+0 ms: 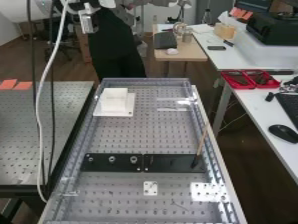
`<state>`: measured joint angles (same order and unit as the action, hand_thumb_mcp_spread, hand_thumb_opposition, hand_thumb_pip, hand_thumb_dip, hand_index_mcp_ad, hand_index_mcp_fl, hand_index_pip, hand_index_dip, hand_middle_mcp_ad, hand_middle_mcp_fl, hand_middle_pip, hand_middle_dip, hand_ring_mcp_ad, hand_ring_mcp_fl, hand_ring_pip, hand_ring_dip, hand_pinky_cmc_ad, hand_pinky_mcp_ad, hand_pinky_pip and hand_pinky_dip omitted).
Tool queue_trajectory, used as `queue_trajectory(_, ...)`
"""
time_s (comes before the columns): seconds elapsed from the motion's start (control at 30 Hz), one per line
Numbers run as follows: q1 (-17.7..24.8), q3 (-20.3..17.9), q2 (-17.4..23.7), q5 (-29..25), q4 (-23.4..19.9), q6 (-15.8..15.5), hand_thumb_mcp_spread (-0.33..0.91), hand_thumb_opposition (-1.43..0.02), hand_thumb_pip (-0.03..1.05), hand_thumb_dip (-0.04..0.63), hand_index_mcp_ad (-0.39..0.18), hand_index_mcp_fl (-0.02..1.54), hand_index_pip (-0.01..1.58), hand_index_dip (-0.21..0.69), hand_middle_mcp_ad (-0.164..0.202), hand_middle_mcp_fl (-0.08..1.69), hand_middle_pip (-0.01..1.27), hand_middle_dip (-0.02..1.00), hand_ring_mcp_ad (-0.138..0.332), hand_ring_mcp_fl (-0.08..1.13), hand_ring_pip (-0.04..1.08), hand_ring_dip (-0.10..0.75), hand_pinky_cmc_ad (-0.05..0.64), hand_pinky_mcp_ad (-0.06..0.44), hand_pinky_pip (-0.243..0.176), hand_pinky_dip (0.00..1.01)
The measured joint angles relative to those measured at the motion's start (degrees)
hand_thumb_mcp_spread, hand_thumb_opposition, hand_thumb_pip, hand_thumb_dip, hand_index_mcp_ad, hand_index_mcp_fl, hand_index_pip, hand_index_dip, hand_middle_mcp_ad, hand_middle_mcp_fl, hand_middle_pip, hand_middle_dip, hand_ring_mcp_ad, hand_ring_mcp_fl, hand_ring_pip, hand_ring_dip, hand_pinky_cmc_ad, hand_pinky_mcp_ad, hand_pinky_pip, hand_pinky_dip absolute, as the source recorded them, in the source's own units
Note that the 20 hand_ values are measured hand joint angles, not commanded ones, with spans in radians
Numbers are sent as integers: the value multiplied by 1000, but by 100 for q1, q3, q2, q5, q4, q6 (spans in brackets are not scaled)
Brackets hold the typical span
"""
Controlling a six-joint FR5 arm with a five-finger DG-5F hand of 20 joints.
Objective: Grab the drill bit and place it in the clear container
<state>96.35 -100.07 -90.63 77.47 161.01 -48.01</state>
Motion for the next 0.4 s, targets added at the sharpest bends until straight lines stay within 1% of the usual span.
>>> queue_trajectory(0.1, 2, 7, -3, -6, 14, 20, 168, -696, 225, 28, 5, 202, 77, 246, 98, 269, 138, 194, 264, 80, 115, 58, 360, 251, -59, 175)
queue_trajectory(0.13, -2, 10, -5, 12, 17, 25, 168, -696, 225, 28, 17, 202, 77, 246, 106, 269, 138, 194, 264, 80, 115, 58, 360, 251, -59, 175)
queue_trajectory(0.23, -18, 28, -18, 170, 25, 35, 168, -696, 225, 28, 2, 223, 77, 246, 98, 281, 138, 194, 264, 80, 119, 58, 360, 251, -59, 175)
queue_trajectory(0.4, -36, 67, -40, 198, 61, 59, 168, -696, 225, 28, 3, 223, 77, 246, 98, 283, 138, 194, 265, 80, 119, 58, 361, 251, -59, 175)
